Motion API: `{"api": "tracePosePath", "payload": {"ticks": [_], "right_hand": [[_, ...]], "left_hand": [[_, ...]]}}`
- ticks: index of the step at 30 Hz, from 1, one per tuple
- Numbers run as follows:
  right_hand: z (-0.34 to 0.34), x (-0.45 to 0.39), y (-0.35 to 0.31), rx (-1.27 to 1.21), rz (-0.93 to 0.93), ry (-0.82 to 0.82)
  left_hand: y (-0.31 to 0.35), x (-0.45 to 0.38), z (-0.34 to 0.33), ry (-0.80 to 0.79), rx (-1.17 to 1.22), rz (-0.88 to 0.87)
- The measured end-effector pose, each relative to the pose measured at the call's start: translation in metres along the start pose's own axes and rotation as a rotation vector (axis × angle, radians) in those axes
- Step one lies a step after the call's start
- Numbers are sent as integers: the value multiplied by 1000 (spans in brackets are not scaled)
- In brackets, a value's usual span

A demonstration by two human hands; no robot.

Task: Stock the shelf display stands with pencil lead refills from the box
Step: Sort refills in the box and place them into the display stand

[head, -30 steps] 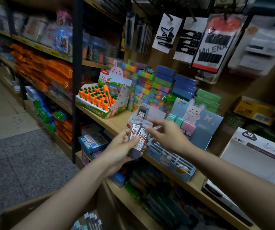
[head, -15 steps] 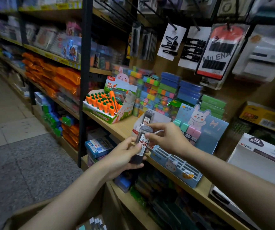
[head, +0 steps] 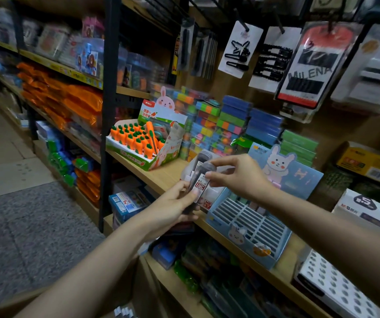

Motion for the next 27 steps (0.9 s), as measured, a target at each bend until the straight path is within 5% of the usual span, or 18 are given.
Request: {"api": "tracePosePath", "payload": {"ticks": [9, 15, 19, 27], "right_hand": [[-3, -5, -9, 117, 32, -138], [57, -30, -29, 392, 135, 275], [58, -42, -21, 537, 161, 344], [31, -67, 20, 507, 9, 340]], "left_hand": [[0, -2, -3, -8, -97, -1], [11, -9, 23, 403, -973, -322], [6, -16, 17, 267, -1267, -375], [-18, -31, 14, 184, -1440, -197]]}}
Point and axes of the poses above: each hand's wrist, its own x-axis away from the middle knuckle, its own z-axis out of the back of the hand, y = z × x, the point moved 3 cm from there along -x, towards the middle knuckle, and after that the axes turned 3 degrees about -x, right-handed, at the moved point
